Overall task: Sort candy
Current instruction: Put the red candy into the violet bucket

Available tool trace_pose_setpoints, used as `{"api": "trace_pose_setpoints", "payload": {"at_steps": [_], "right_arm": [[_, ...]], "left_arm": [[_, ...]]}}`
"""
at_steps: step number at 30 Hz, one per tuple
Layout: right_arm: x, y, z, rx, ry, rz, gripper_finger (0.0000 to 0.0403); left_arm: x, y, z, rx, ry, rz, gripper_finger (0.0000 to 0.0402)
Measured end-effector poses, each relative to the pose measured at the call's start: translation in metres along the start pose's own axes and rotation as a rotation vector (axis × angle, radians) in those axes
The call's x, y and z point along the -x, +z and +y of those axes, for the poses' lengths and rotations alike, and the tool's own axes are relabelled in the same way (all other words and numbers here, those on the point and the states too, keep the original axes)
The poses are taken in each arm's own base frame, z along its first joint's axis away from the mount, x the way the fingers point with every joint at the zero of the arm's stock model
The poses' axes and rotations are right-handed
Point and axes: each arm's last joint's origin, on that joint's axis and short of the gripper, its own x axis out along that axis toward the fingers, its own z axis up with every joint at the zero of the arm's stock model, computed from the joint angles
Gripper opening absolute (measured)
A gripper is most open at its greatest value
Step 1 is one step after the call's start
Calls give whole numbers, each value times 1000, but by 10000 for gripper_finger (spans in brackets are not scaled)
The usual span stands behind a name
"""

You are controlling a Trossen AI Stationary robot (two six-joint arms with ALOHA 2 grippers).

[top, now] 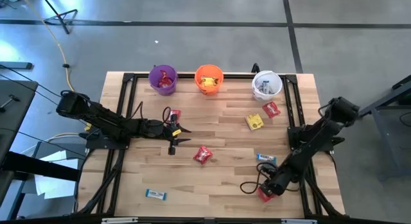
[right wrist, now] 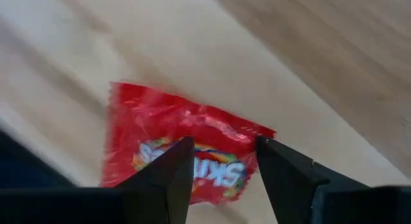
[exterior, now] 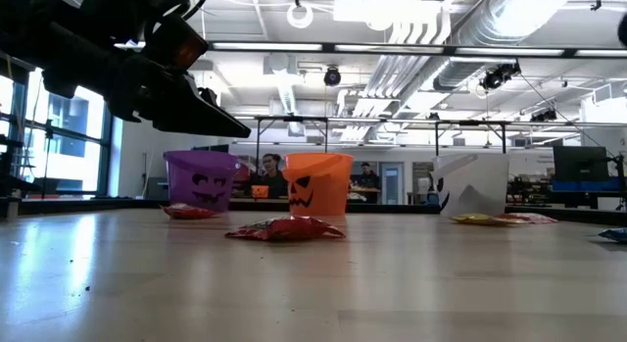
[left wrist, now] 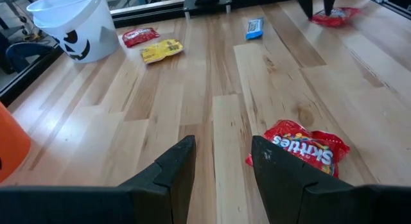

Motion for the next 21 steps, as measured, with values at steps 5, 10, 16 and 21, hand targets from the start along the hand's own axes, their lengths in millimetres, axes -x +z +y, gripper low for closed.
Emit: {"api": "trace_pose_setpoints", "payload": {"at_steps": [5,10,16,21], "right_arm": [[-12,3,1,-37,-44,74,167],[-10,15,5,12,-8,77,149],[-7,29,6,87,4,37,60],[-7,36,6,174,1,10,9]], "left_arm": [[0,0,0,-2,0,0,140],[0,0,0,-2,0,0,140],[0,0,0,1,0,1,140],[0,0,0,1,0,1,140]]}}
